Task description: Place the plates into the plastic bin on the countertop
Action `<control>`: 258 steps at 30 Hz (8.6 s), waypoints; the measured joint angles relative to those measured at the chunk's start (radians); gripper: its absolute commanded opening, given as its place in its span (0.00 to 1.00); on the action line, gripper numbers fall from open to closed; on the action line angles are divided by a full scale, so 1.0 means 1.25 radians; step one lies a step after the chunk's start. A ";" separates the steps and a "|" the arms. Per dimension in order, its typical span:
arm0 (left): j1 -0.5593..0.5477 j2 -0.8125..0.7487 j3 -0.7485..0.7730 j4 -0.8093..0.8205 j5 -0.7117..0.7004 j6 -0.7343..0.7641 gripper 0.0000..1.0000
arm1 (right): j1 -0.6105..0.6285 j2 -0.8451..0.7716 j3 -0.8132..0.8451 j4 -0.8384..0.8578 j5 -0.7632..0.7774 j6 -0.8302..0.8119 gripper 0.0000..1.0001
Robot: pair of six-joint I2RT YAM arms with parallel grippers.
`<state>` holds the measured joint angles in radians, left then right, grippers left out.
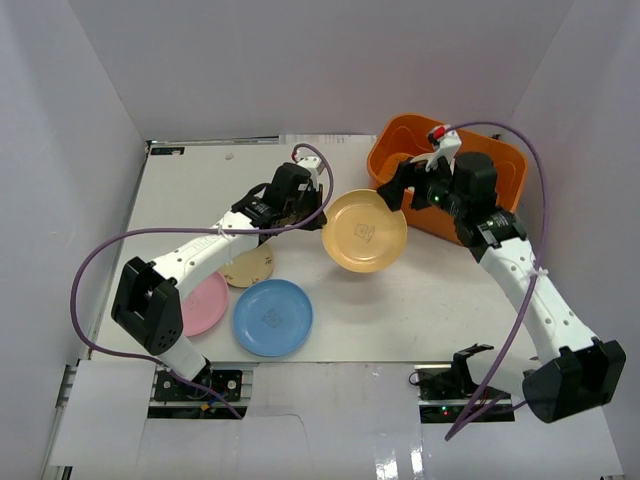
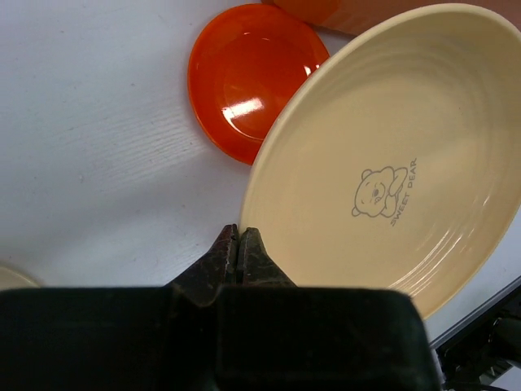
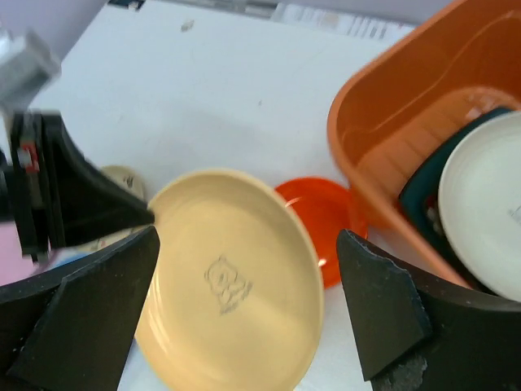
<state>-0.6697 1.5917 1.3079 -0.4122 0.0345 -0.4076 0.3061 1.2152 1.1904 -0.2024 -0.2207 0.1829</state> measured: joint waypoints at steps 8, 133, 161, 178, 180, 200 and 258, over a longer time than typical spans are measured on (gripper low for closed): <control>0.000 0.002 0.018 -0.014 -0.006 -0.001 0.00 | 0.022 -0.083 -0.241 -0.037 0.056 -0.005 0.88; 0.019 -0.715 -0.436 0.143 -0.296 0.052 0.98 | 0.106 0.265 0.099 0.058 0.231 0.087 0.70; 0.020 -0.918 -0.440 0.162 -0.382 0.044 0.98 | 0.706 0.777 0.172 0.392 0.231 0.538 0.58; 0.020 -0.964 -0.446 0.162 -0.367 0.042 0.98 | 0.721 0.779 0.160 0.399 0.247 0.558 0.08; 0.020 -0.966 -0.447 0.162 -0.370 0.042 0.98 | 0.722 0.722 0.125 0.388 0.266 0.522 0.08; 0.020 -0.908 -0.450 0.162 -0.350 0.041 0.98 | -0.137 0.190 -0.045 0.295 0.358 0.242 0.08; 0.328 -0.523 -0.670 0.012 -0.146 -0.381 0.96 | 0.079 0.464 -0.619 0.997 0.323 0.828 0.32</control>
<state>-0.2600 0.9375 0.4706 -0.3973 -0.1474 -0.8833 0.4046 1.7954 0.4168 1.0439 0.1829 1.2182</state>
